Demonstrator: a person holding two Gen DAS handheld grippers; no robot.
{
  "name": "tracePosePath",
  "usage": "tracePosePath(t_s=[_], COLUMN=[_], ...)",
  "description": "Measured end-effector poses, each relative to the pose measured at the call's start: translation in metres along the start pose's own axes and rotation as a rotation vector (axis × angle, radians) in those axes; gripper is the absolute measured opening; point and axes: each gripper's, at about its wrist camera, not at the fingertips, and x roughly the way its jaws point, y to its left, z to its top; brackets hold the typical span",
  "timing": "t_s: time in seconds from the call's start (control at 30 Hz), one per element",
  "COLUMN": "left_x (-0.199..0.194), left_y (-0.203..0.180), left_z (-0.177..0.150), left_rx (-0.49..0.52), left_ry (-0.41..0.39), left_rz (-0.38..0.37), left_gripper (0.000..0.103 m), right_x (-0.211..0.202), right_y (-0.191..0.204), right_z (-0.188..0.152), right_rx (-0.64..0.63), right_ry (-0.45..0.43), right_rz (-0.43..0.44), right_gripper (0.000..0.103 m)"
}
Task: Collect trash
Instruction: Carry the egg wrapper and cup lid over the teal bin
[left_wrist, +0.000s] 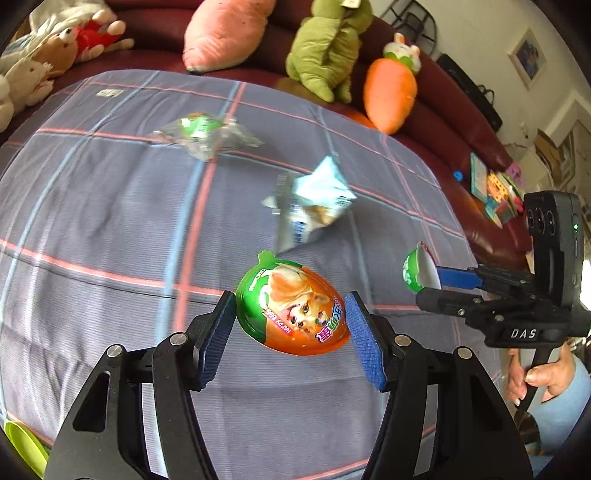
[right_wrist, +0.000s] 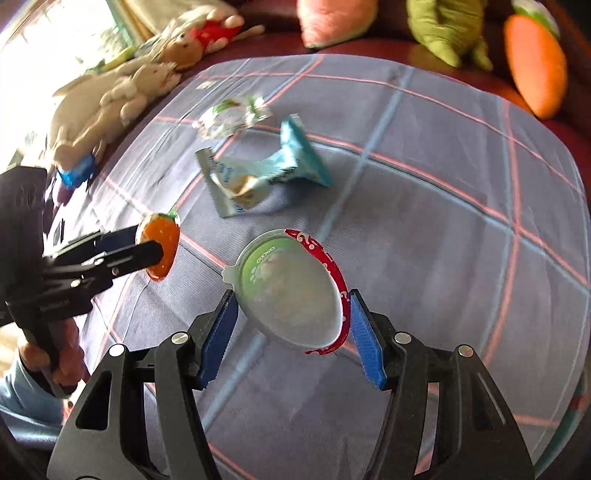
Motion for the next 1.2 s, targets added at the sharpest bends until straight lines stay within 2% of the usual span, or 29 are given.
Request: tracePosePath(t_s=[0.33,0.53,0.7,0.87,1.07,1.2], left_x=[0.021,0.041,0.058,0.075,0.098,0.117], left_y=[-0.096,-0.161,-0.219,-0.285,-0.355,-0.398], left_z=[-0.01,-0.015,-0.017,-0.02,-0.031,-0.042], left_rx=[0.149,0.242,0.327,0.421,0.508,0.57], left_ry=[0.042,0.08,0.107,0.129,0.169,0.2], left_rz=[-0.072,-0.112,-0.15,-0.205,-0.251,-0.269], left_gripper=[0.062,0.062,0.062,0.062,0.062,0.062], right_x=[-0.07,-0.119,-0.167,-0.211,-0.242,-0.249], right_y=[-0.071,-0.125,-0.18,-0.231,-0.268,-0.287], right_z=[-0.061,-0.105,-0.159,-0.215,-0.262,-0.28], right_rx=[0.236,0.395,0.583,0.722,0.812,0.852], right_ry=[-0.096,-0.192,-0.309,-0.389,-0.454,-0.475], right_rz=[-0.05,-0.059,-0.065,-0.128,-0.178,-0.176], right_gripper=[0.058,0.058,0.058,0.058,0.058,0.058])
